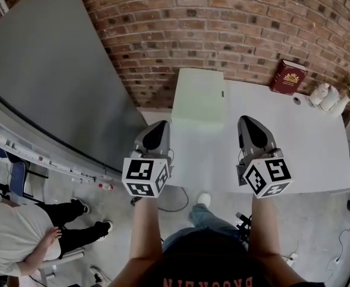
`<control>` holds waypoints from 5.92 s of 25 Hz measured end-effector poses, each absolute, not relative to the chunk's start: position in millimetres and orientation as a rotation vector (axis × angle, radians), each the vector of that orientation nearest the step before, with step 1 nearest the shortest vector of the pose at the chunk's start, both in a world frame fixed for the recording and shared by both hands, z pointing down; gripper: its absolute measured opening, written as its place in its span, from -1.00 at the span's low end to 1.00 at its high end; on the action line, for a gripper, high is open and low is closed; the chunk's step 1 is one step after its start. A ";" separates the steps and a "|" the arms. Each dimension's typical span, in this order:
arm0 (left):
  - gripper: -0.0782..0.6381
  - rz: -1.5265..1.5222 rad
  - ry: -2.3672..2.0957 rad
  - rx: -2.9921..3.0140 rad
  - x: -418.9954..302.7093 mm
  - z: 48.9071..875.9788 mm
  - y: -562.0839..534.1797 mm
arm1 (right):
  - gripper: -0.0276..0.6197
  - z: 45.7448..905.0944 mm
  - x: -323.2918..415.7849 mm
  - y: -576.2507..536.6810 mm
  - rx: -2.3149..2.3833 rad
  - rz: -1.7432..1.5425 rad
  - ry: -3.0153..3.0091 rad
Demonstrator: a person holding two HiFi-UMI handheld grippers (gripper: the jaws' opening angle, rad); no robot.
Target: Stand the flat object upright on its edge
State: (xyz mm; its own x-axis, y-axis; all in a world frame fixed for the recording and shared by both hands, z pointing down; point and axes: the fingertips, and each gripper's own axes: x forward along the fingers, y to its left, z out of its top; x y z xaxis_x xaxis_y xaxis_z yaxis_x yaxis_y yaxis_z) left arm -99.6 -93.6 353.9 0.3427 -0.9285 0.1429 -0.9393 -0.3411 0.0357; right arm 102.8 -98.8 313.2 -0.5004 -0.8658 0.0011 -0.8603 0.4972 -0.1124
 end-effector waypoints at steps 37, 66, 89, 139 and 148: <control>-0.53 0.206 -1.527 2.381 -125.6 428.0 -268.9 | -0.53 394.1 107.7 -255.5 -1.698 -0.442 2.672; -0.27 0.292 -1.183 2.147 -125.6 562.1 -349.9 | -0.27 550.5 89.1 -346.3 -1.639 -1.076 2.831; -0.10 0.346 -0.933 1.864 -113.7 627.3 -365.0 | -0.09 621.8 87.9 -381.7 -1.475 -1.555 2.993; -0.17 0.315 -1.063 2.047 -107.6 522.3 -318.9 | -0.24 513.0 95.3 -322.3 -1.754 -1.157 2.905; -0.18 0.283 -1.108 2.130 -105.0 489.1 -318.8 | -0.25 478.1 97.6 -324.6 -1.773 -0.945 2.880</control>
State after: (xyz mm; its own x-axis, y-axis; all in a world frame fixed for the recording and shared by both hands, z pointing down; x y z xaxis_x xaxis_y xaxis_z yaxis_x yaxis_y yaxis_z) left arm -105.0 -318.8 489.1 0.6084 -0.6288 0.4841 -0.7840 -0.3815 0.4897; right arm 97.6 -324.6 478.1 -0.4398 -0.7030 0.5588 -0.8974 0.3675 -0.2441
